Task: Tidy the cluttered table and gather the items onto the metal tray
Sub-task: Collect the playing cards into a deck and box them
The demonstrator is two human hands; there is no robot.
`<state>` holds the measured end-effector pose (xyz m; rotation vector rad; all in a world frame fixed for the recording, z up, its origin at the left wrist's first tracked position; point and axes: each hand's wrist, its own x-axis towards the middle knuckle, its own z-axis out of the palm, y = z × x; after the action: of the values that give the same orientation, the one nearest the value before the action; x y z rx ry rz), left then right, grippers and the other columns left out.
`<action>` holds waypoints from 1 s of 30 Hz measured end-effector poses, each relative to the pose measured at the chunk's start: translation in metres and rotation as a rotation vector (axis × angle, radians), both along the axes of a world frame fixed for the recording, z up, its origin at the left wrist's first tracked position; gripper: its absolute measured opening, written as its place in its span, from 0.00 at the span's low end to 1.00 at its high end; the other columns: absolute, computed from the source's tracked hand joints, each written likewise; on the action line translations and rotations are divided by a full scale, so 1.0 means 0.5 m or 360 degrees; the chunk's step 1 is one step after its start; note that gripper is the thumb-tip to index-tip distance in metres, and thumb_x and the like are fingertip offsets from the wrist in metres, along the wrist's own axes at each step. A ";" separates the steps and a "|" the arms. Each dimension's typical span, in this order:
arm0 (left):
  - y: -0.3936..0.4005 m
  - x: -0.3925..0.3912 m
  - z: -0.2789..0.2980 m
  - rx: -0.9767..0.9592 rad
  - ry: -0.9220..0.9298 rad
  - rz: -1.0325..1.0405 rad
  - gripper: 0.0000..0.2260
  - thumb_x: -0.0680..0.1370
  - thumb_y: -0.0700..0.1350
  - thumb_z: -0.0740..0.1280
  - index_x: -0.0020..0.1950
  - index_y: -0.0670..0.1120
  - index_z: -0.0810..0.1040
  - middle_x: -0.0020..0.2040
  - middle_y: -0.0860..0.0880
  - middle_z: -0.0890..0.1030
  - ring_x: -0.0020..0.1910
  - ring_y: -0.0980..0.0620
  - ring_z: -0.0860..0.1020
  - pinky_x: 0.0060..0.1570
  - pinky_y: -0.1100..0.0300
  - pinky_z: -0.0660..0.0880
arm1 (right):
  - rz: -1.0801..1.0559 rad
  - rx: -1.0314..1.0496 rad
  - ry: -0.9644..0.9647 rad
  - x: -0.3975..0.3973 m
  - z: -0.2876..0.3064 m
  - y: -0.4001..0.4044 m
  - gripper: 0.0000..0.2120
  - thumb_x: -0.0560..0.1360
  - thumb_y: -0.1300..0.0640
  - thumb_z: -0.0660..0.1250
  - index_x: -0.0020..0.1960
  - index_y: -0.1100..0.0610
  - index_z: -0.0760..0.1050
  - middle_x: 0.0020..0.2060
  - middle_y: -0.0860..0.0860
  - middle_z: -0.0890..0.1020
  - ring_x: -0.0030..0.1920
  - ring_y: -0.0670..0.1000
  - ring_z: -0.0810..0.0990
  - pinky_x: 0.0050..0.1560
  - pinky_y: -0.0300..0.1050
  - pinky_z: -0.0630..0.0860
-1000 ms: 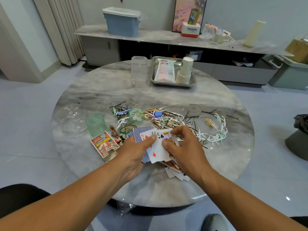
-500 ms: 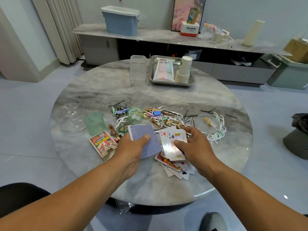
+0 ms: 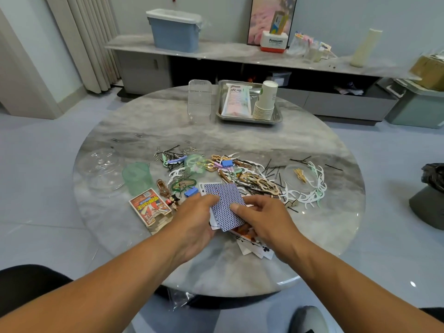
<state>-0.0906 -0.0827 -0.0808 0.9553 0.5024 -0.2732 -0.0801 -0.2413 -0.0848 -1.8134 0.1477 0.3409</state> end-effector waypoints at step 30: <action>-0.012 -0.015 0.015 -0.0140 -0.0175 -0.0051 0.06 0.83 0.40 0.64 0.56 0.39 0.79 0.48 0.38 0.83 0.41 0.46 0.84 0.42 0.52 0.82 | 0.0270 -0.1107 -0.1239 -0.037 0.005 0.013 0.17 0.81 0.39 0.60 0.59 0.46 0.83 0.52 0.43 0.78 0.56 0.45 0.75 0.59 0.47 0.67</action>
<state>-0.0980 -0.0885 -0.0731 0.8884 0.3717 -0.2675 -0.0988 -0.2347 -0.0824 -2.5184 -0.4923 -0.3667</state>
